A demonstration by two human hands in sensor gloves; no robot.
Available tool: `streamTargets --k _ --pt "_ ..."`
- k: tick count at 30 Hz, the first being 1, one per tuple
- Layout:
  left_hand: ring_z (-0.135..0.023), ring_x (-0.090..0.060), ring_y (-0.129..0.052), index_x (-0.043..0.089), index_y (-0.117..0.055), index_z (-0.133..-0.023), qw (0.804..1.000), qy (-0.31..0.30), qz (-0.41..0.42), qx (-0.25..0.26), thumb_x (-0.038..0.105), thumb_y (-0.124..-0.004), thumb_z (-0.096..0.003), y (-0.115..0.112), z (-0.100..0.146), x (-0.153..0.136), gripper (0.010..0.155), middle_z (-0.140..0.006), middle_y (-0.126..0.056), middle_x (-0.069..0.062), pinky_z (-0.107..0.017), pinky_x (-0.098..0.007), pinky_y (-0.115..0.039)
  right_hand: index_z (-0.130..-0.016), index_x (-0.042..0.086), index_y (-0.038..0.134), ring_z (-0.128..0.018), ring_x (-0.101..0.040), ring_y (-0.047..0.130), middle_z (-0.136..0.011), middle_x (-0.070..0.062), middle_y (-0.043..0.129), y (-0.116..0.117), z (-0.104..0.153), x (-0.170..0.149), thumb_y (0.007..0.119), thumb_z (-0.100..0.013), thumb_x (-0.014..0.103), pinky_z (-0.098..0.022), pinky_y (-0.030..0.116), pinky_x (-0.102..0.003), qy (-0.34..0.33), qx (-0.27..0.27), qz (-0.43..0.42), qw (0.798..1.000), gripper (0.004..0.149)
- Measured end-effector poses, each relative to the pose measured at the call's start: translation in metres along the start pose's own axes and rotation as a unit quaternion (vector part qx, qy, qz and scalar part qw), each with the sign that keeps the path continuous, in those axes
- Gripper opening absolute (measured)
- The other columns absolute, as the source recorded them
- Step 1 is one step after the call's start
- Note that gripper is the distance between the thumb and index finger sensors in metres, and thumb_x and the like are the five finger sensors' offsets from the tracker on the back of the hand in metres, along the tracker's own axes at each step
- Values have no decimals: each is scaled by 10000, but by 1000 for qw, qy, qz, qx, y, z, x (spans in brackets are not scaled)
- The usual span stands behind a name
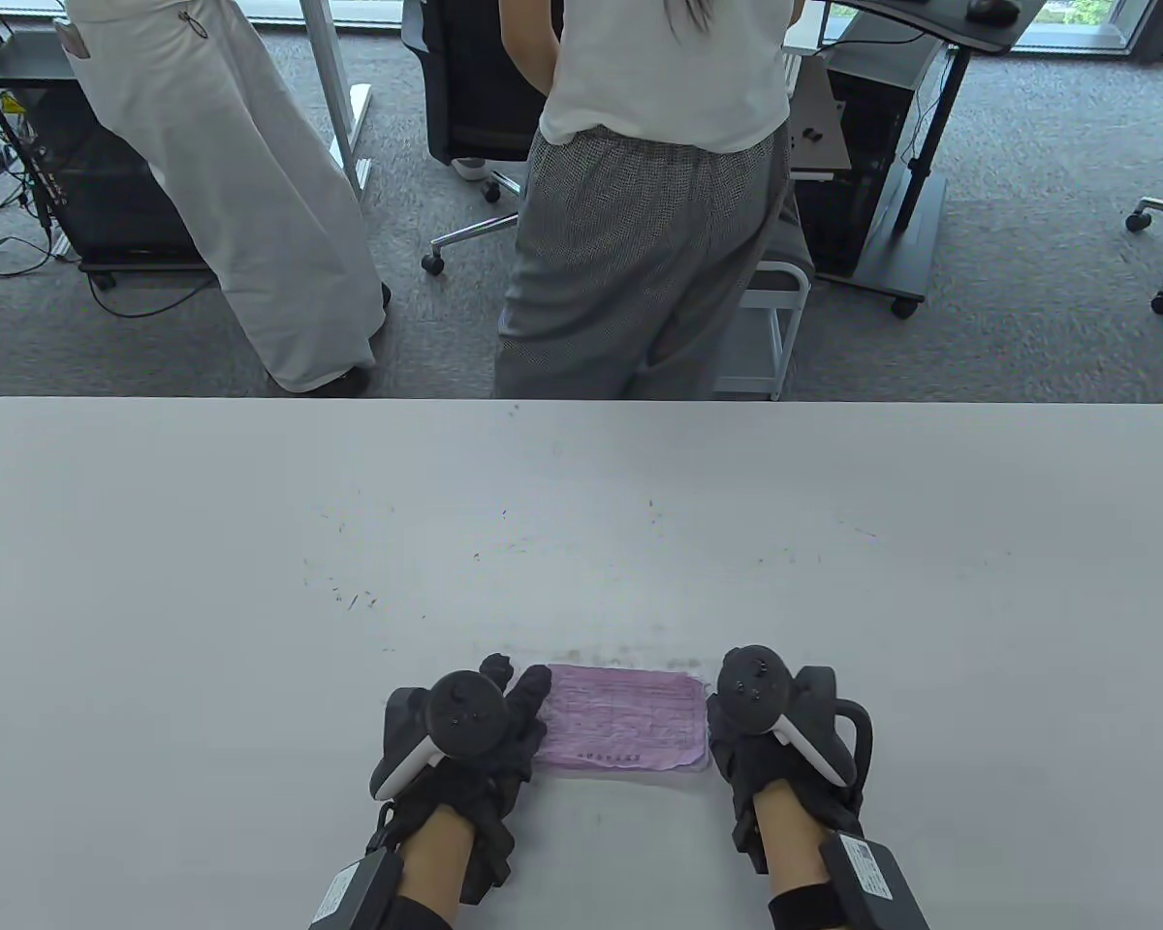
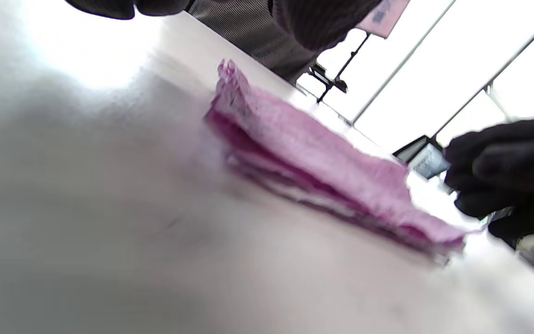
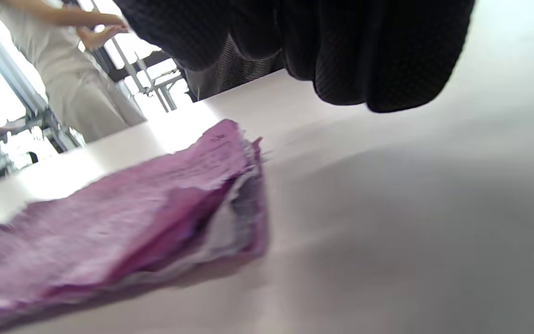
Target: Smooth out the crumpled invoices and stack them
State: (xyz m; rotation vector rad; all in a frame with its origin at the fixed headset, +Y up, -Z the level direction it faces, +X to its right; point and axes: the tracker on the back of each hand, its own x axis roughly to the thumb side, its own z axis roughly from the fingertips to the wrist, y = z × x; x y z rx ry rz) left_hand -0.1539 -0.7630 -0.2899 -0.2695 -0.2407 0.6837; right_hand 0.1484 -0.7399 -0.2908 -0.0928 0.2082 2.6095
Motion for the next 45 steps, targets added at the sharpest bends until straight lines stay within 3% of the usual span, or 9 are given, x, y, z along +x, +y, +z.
streamTargets --k 2,4,19,23,28,34,39,43,45 --pt "-965 -639 -477 45 -488 -1105 997 23 69 16 210 -648 -595 3 4 -7 559 -1092 -311 -311 -645 -662 -575 -1008 19 516 -781 -524 771 -970 -385 609 6 4 -7 698 -554 260 -493 799 -536 11 1 -112 994 545" --pt "-947 -651 -543 -8 -531 -1090 989 67 130 32 190 -638 -593 4 8 -15 545 -1074 -382 -347 -628 -652 -625 -1008 7 504 -781 -539 764 -966 -404 597 12 5 -11 687 -556 262 -493 803 -529 9 1 -149 989 550" --pt "-990 -622 -441 -32 -463 -1104 960 57 272 -31 230 -609 -619 -22 -1 -4 570 -1081 -301 -336 -667 -615 -597 -1005 -18 488 -758 -560 774 -945 -433 611 22 4 -15 672 -562 283 -477 835 -505 -20 13 -212 977 566" --pt "-984 -622 -461 -28 -466 -1104 971 58 234 0 245 -612 -621 -14 2 -13 574 -1082 -313 -331 -663 -614 -608 -1003 -22 493 -751 -560 783 -939 -432 619 18 4 -21 672 -562 287 -469 839 -504 -7 -2 -188 982 567" --pt "-988 -627 -428 -32 -442 -1110 961 58 269 -11 265 -614 -627 -12 2 -19 593 -1083 -287 -336 -670 -615 -589 -1002 -28 493 -754 -557 780 -940 -432 619 22 4 -16 673 -565 289 -469 838 -503 -13 17 -207 978 570" --pt "-994 -620 -420 -9 -437 -1119 968 31 247 -15 290 -619 -631 -9 -2 -13 600 -1097 -275 -309 -675 -624 -577 -999 -29 505 -753 -556 786 -940 -426 629 19 3 -15 677 -563 290 -468 836 -509 -6 6 -159 987 567" --pt "-1026 -569 -413 54 -522 -1113 993 -55 105 31 303 -653 -618 4 5 2 569 -1134 -359 -208 -675 -653 -540 -1000 10 543 -764 -529 795 -952 -387 657 7 5 -30 688 -570 320 -474 826 -505 11 -2 -115 993 551" --pt "-1026 -519 -563 94 -667 -1065 988 -152 16 -17 318 -684 -602 1 10 31 515 -1120 -533 -161 -668 -644 -594 -990 18 579 -747 -528 810 -944 -375 686 -9 -3 -23 715 -565 342 -466 818 -513 15 -35 -66 997 552" --pt "-1004 -508 -652 96 -742 -1032 977 -185 17 -102 323 -702 -598 -9 10 49 491 -1096 -626 -159 -665 -629 -629 -996 38 574 -758 -517 809 -957 -356 683 -25 -14 -3 714 -562 355 -476 813 -515 -32 -33 20 999 555"
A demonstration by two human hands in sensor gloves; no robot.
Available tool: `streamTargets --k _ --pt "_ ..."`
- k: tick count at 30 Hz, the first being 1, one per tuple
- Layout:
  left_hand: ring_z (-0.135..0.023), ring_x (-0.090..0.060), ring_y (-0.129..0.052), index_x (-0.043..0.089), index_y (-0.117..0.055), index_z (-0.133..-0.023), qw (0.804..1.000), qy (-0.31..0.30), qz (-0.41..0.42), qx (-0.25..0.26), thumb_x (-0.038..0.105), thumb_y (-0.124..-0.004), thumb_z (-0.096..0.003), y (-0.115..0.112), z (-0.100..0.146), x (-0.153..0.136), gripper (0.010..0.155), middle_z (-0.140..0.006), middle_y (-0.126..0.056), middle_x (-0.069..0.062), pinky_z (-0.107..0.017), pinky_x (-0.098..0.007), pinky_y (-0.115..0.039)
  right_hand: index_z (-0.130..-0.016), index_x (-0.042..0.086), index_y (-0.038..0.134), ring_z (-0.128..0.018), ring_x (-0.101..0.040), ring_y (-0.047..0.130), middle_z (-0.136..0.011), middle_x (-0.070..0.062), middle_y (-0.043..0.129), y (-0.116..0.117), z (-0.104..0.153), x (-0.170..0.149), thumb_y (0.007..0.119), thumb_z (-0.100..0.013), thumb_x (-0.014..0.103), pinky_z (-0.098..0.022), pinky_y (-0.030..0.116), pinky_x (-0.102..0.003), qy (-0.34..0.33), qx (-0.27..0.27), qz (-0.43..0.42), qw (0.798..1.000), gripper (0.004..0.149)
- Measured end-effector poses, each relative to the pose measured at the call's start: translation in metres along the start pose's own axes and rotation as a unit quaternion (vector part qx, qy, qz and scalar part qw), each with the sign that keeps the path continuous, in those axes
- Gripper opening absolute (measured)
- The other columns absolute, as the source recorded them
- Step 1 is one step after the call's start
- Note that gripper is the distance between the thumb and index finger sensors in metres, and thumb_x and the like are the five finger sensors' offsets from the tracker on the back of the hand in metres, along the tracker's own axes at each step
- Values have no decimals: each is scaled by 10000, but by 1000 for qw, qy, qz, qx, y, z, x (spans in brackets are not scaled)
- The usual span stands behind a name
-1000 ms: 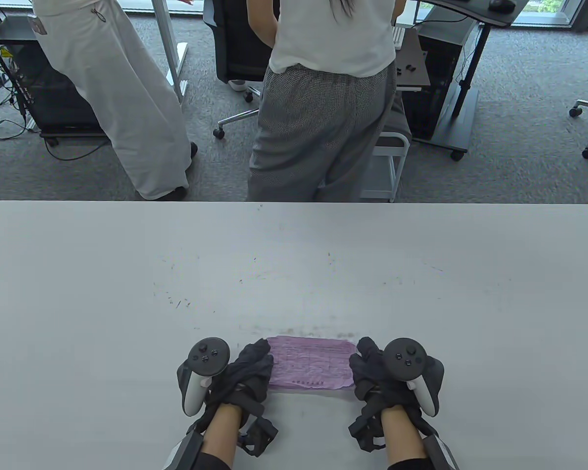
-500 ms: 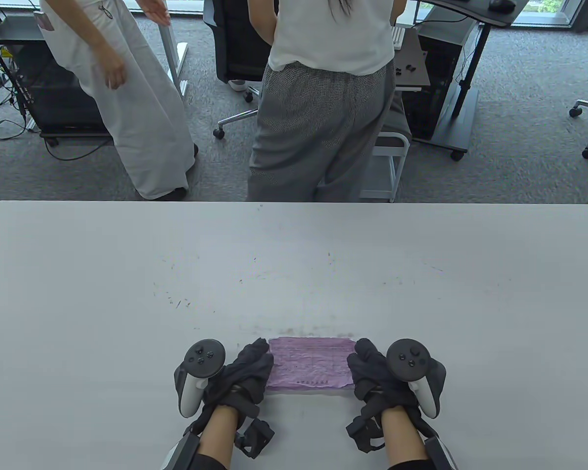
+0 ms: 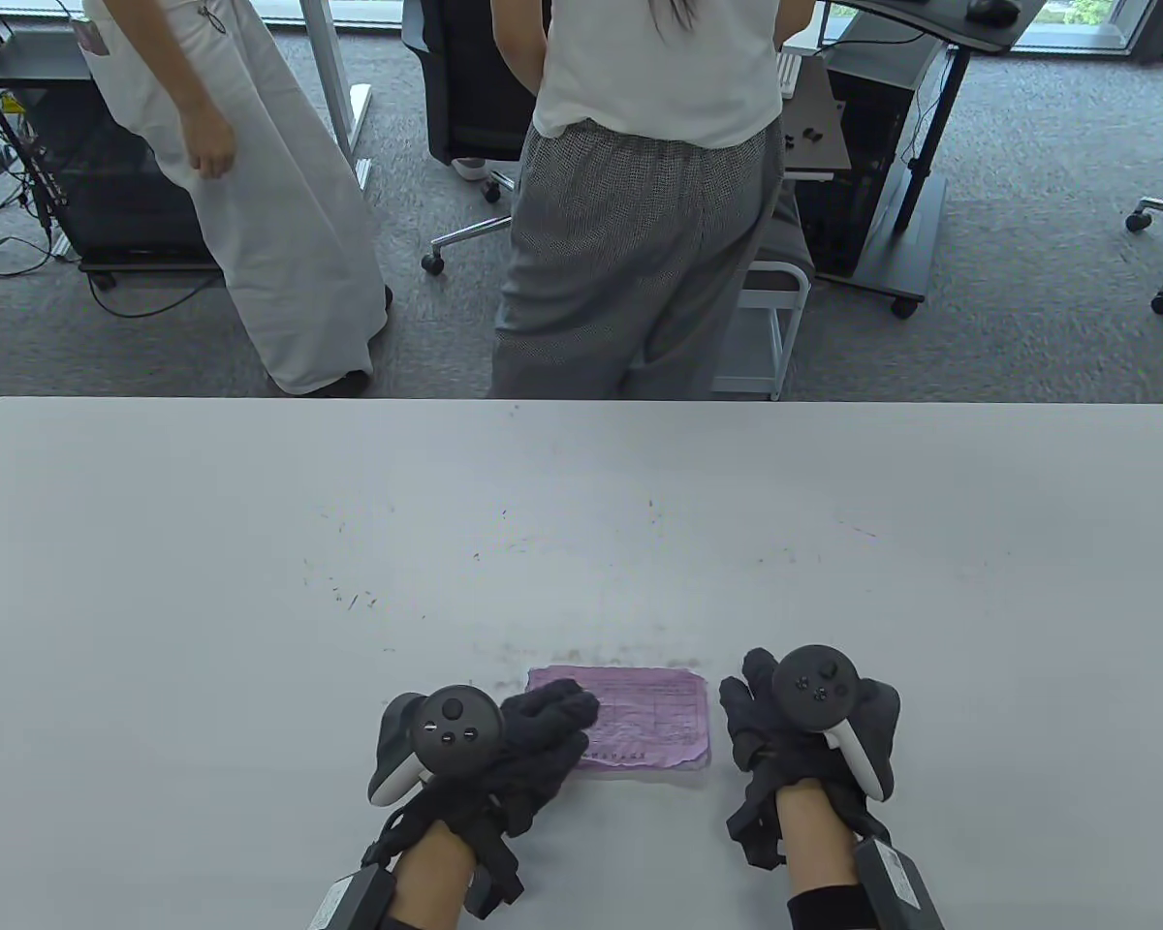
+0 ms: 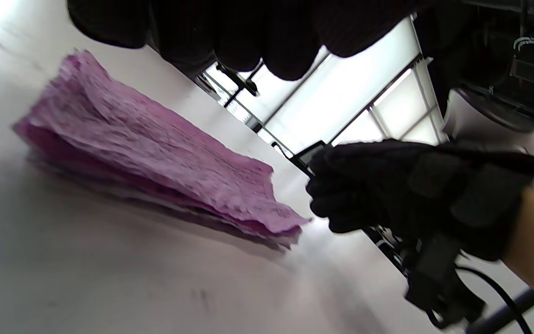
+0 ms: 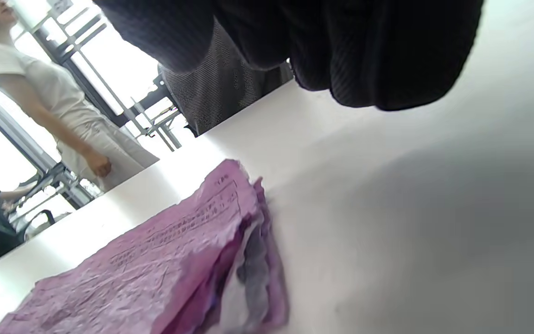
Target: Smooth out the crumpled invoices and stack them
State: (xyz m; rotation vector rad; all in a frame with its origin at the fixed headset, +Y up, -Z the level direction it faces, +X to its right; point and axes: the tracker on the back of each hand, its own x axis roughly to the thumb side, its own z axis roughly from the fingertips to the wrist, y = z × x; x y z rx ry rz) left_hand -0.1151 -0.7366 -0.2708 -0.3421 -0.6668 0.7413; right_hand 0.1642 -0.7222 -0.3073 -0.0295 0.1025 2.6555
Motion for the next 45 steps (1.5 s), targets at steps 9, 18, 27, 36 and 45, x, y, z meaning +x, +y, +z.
streamTargets --k 9,18,27,36,45 --pt "-1032 -526 -613 82 -730 -1047 985 9 -10 -171 317 -706 -606 -39 -18 12 500 -1114 -598 -170 -679 -622 -630 -1022 131 523 -873 -451 737 -1039 -244 642 43 -36 97 680 -563 336 -585 722 -554 -195 134 212 948 527" --pt "-1038 -547 -562 73 -696 -1065 982 30 -11 -184 321 -695 -610 -42 -22 4 518 -1124 -553 -187 -679 -637 -608 -1032 142 488 -908 -445 689 -1063 -227 603 81 -50 113 661 -571 334 -611 669 -569 -197 197 220 935 528" --pt "-964 -575 -666 43 -692 -1069 997 -11 -23 -67 363 -697 -611 5 -3 28 558 -1099 -582 -246 -644 -639 -648 -1034 113 459 -875 -478 676 -1052 -283 554 -7 10 114 643 -570 331 -568 731 -523 -209 16 252 945 544" --pt "-1040 -593 -439 61 -517 -1135 952 86 -285 66 475 -694 -601 38 61 40 699 -1141 -379 -252 -660 -725 -518 -1069 122 346 -923 -555 529 -1095 -335 368 -21 99 56 675 -546 506 -589 681 -604 -190 -61 295 934 727" --pt "-1044 -608 -229 83 -446 -1146 951 110 -277 82 517 -678 -591 19 74 19 741 -1149 -273 -229 -651 -774 -377 -1078 162 270 -942 -603 357 -1100 -336 206 1 99 15 685 -501 612 -595 561 -706 -149 -21 257 955 841"
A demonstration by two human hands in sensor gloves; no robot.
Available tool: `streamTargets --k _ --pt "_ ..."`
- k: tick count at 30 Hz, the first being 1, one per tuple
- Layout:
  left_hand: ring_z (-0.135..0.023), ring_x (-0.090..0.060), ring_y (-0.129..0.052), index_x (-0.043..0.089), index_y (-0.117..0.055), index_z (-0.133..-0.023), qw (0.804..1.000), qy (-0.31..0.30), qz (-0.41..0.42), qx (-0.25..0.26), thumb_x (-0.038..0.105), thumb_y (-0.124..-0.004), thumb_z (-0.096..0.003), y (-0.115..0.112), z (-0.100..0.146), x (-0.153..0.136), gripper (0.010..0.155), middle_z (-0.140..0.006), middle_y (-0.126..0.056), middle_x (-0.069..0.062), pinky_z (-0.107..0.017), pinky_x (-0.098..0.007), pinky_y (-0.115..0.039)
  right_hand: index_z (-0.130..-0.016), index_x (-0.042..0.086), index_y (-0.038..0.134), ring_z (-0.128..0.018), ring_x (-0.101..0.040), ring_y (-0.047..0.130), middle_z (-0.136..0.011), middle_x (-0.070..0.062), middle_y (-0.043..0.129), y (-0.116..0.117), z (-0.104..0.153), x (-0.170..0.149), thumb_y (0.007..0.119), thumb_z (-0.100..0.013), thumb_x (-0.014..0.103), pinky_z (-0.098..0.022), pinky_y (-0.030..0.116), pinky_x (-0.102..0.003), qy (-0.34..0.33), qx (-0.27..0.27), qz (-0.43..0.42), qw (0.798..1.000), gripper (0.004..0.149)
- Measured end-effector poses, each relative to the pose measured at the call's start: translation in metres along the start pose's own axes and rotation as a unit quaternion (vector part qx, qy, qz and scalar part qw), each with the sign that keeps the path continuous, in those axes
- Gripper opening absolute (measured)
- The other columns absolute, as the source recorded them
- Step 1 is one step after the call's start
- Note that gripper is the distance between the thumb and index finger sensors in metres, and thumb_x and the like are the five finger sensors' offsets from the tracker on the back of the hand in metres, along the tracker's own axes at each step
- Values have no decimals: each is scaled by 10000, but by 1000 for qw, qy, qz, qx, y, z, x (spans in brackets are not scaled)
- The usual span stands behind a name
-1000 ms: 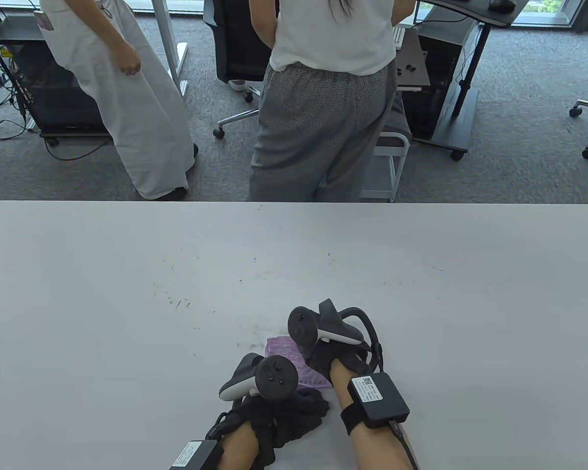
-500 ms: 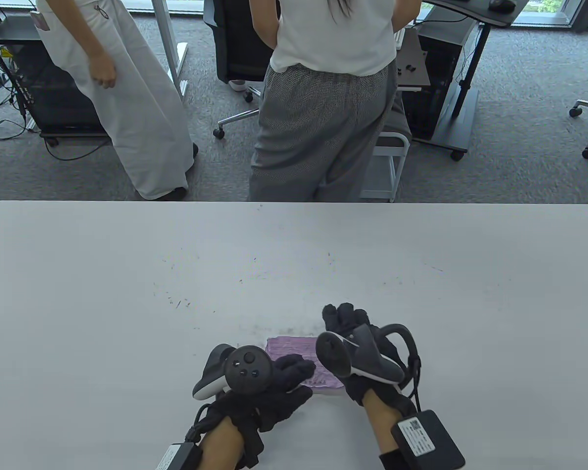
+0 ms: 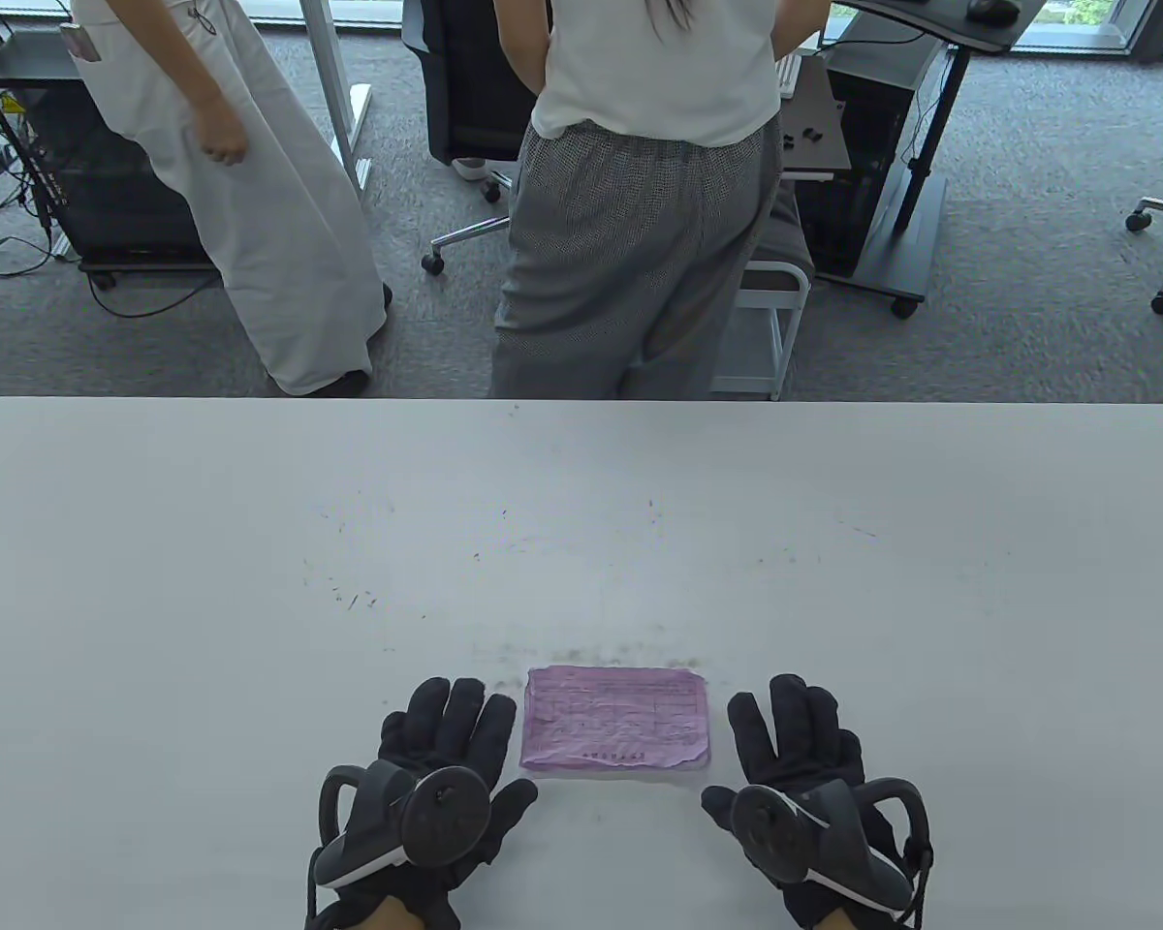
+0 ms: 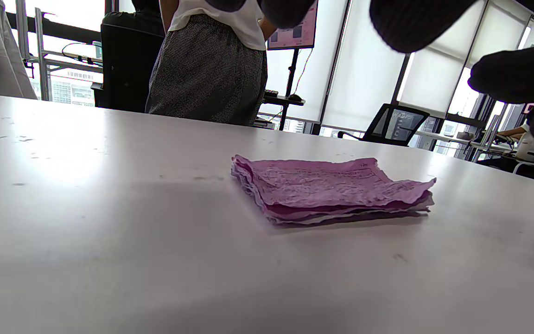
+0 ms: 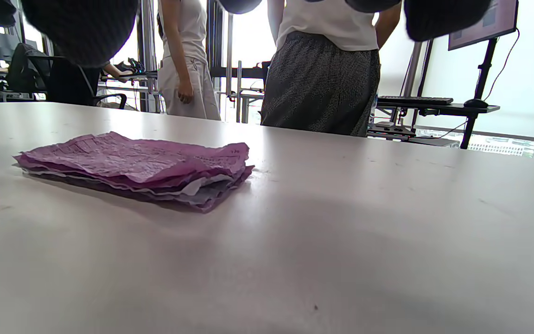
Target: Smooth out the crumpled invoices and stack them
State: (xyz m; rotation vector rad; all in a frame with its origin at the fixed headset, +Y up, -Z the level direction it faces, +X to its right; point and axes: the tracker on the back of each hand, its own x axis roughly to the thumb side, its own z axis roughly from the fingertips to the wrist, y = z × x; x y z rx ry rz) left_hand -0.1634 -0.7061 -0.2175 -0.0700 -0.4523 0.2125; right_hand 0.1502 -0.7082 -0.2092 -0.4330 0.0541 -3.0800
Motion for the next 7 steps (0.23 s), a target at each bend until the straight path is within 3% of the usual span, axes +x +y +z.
streamTargets --k 7 --pt "-1039 -608 -271 81 -466 -1141 1000 -7 16 16 519 -679 -586 1 1 -1 738 -1147 -289 -228 -650 -775 -380 -1078 159 291 -945 -591 403 -1104 -333 237 4 -1 -5 708 -490 616 -592 554 -714 10 9 -3 1000 853"
